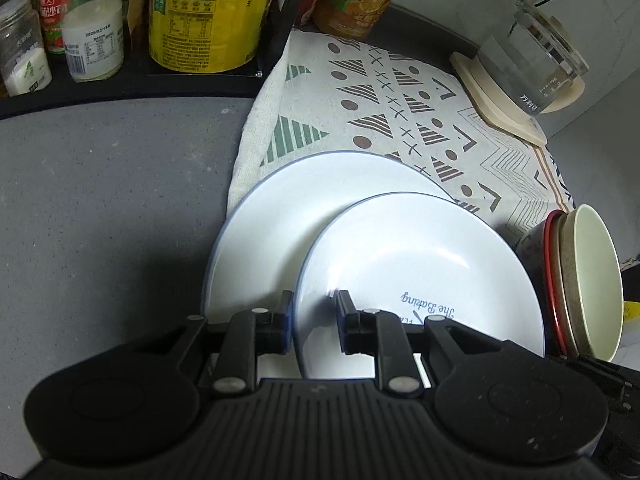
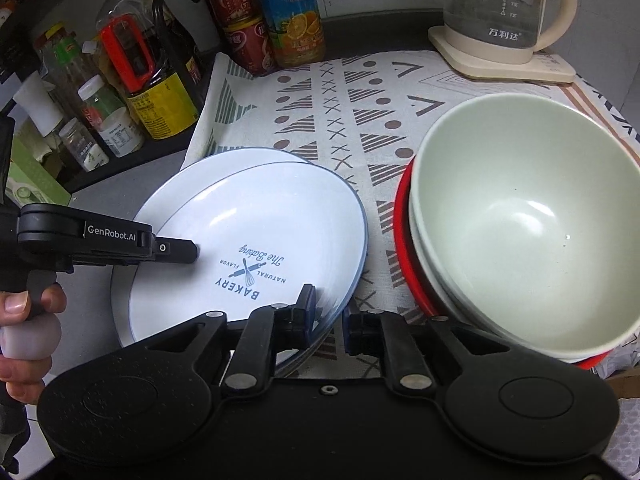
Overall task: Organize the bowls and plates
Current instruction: 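Lower the 'BAKERY' plate onto the 'Sweet' plate and open both grippers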
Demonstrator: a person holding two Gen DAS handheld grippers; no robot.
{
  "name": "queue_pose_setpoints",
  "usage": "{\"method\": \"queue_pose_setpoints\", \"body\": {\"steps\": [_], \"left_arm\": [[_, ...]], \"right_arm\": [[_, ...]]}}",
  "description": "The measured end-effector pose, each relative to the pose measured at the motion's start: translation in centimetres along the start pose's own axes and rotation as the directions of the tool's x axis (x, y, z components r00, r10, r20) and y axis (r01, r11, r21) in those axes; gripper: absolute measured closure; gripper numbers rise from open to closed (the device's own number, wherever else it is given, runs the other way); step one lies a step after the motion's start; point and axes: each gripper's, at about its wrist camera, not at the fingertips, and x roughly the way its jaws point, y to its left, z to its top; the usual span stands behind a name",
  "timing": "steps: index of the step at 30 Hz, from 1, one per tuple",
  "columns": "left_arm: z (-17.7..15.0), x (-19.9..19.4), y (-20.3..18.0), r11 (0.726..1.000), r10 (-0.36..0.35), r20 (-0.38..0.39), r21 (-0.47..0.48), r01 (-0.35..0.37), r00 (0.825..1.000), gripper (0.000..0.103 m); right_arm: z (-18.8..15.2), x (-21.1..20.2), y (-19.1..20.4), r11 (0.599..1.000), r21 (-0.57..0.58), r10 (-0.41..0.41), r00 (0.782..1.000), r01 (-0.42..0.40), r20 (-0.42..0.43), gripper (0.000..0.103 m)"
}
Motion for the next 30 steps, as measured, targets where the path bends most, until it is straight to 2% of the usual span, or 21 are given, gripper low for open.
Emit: {"method": "queue_pose_setpoints", "body": {"steps": [10, 18, 24, 27, 29, 30], "left_arm": [[-0.1, -0.5, -0.5, 0.993, 0.084, 0.022, 0.083, -0.085, 0.996, 0.085], [0.5, -2.0, 0.2, 0.987, 0.132, 0.056, 0.089, -0.137, 0.99, 0.087], [0.9, -3.7, 0.2, 0.985, 0.149, 0.088, 0.07, -0.155, 0.985, 0.084], [1.2, -4.7, 0.1, 0.987, 0.143, 0.1, 0.059, -0.15, 0.985, 0.084], [1.3, -5.3, -0.1, 0.987, 0.143, 0.105, 0.056, -0.149, 0.984, 0.083], [1.4, -5.5, -0.2, 0.988, 0.14, 0.106, 0.053, -0.146, 0.984, 0.08]], "right_arm": [[-0.1, 0.6, 0.6, 0.999, -0.027, -0.022, 1.0, 0.022, -0.01, 0.083], [0.6, -0.8, 0.6, 1.0, -0.014, 0.021, 1.0, -0.021, 0.015, 0.08], [1.7, -2.7, 0.7, 0.999, -0.013, 0.053, 0.996, -0.052, 0.067, 0.079], [2.3, -3.5, 0.3, 0.999, -0.001, 0.054, 0.995, -0.054, 0.086, 0.073], [2.7, -4.3, 0.1, 0.998, 0.005, 0.059, 0.992, -0.06, 0.111, 0.062], [2.8, -4.7, -0.1, 0.998, 0.007, 0.059, 0.99, -0.06, 0.128, 0.053]]}}
